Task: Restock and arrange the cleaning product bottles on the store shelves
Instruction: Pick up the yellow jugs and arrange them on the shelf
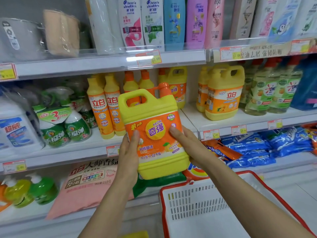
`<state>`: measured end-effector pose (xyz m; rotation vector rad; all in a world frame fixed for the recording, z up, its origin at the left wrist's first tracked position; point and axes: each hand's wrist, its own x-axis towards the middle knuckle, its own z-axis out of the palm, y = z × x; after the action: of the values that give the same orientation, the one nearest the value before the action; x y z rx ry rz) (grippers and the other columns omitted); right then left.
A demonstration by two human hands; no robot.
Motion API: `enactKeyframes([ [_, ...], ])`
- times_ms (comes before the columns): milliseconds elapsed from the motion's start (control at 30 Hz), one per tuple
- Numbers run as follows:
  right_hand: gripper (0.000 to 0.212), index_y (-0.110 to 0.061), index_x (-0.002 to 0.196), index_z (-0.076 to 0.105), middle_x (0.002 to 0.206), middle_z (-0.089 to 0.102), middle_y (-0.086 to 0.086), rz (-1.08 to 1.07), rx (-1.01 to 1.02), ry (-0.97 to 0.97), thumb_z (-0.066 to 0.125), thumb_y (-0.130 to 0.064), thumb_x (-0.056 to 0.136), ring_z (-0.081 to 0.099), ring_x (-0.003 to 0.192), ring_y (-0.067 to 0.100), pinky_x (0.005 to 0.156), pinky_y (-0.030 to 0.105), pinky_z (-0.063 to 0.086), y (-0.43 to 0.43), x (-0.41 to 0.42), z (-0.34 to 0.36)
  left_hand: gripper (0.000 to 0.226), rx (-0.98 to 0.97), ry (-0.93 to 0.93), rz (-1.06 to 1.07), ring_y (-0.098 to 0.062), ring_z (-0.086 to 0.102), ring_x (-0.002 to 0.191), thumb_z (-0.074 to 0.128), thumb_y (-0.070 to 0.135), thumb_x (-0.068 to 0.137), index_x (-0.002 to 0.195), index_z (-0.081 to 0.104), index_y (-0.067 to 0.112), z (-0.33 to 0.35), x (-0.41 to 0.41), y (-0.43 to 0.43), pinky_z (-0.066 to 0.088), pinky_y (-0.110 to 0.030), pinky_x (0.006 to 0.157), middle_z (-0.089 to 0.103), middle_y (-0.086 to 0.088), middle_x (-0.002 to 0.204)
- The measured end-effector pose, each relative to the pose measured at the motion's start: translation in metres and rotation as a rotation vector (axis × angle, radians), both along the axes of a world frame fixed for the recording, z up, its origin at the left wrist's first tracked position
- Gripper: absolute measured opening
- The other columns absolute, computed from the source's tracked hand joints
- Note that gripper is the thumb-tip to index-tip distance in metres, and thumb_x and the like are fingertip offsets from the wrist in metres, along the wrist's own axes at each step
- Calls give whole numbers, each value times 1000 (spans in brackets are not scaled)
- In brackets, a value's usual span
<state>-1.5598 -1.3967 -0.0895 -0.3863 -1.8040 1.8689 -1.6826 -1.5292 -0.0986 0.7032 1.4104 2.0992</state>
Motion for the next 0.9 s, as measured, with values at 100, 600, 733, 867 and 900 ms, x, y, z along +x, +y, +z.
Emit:
enactKeyframes([
  [100,43,-9,128,58,114,73,12,-50,-56,85,57,-36,94,71,104,30,89,44,57,-7,-4,-4,51,-113,146,29,-15,68,108,54,54,90,136,50,33,2,-2,-3,53,-45,95,68,5,123],
  [600,36,-35,127,65,114,66,0,-101,415,49,52,-43,95,64,109,18,95,49,53,-29,-23,-26,79,-92,93,102,-26,71,101,86,45,59,127,55,19,-4,-3,-2,53,-55,94,72,-5,111],
  [733,57,-37,143,46,138,51,-9,-158,349,19,59,-49,89,51,126,6,94,23,49,-18,-24,-24,73,-24,-33,-43,-33,70,103,81,38,58,123,61,11,-10,-9,-6,53,-53,94,72,-13,112],
  [867,64,-23,139,49,131,65,3,-26,-77,-49,61,-53,83,64,116,20,102,43,51,-7,-24,-28,63,-37,-66,-252,-35,69,103,77,29,66,123,61,8,-17,2,-8,59,-45,84,71,-18,113],
  [900,59,-18,133,53,123,69,7,-25,-114,-26,63,-49,84,68,111,25,100,49,52,-5,-23,-31,61,-61,-40,-275,-33,70,102,77,29,67,123,61,8,-19,1,-9,59,-41,81,72,-17,112],
])
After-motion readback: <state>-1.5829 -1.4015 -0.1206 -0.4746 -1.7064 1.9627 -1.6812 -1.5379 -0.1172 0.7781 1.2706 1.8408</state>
